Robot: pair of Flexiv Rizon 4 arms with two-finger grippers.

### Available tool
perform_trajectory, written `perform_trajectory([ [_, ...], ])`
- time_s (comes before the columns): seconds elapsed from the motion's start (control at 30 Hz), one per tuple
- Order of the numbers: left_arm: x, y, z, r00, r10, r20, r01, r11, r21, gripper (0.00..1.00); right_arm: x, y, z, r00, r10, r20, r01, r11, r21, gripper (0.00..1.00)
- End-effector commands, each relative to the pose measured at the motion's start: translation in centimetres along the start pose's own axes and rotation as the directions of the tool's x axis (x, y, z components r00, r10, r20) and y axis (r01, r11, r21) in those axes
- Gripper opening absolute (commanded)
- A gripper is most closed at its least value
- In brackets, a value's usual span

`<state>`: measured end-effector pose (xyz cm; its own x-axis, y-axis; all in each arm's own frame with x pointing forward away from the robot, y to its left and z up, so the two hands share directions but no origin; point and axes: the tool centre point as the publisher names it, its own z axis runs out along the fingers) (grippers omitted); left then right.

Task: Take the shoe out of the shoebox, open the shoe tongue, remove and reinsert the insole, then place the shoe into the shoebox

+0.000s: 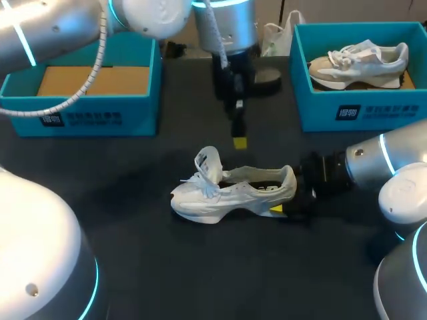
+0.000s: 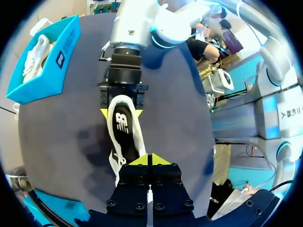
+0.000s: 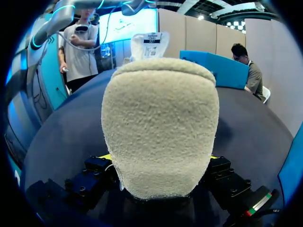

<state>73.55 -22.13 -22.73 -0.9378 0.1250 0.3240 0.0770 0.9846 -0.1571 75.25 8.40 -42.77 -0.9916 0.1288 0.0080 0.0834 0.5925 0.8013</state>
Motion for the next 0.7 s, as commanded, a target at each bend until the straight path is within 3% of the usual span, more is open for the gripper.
perform_trajectory([
  [0.03,-1.3,-1.4,2.4,1.0,-0.016,-0.018,0.016,1.0,-0.021,0.0,-0.2,-0.3,0.4,1.0,0.001,0.001,-0.001,1.0,0.006,0.0],
  [0.5,-3.3,-1.9,6.7,0.996,-0.083,0.025,0.085,0.994,-0.064,0.0,-0.2,-0.3,0.4,1.0,0.001,0.001,-0.001,1.0,0.006,0.0],
  [0.7,-3.3,-1.9,6.7,0.996,-0.083,0.025,0.085,0.994,-0.064,0.0,-0.2,-0.3,0.4,1.0,0.001,0.001,-0.001,1.0,0.006,0.0],
])
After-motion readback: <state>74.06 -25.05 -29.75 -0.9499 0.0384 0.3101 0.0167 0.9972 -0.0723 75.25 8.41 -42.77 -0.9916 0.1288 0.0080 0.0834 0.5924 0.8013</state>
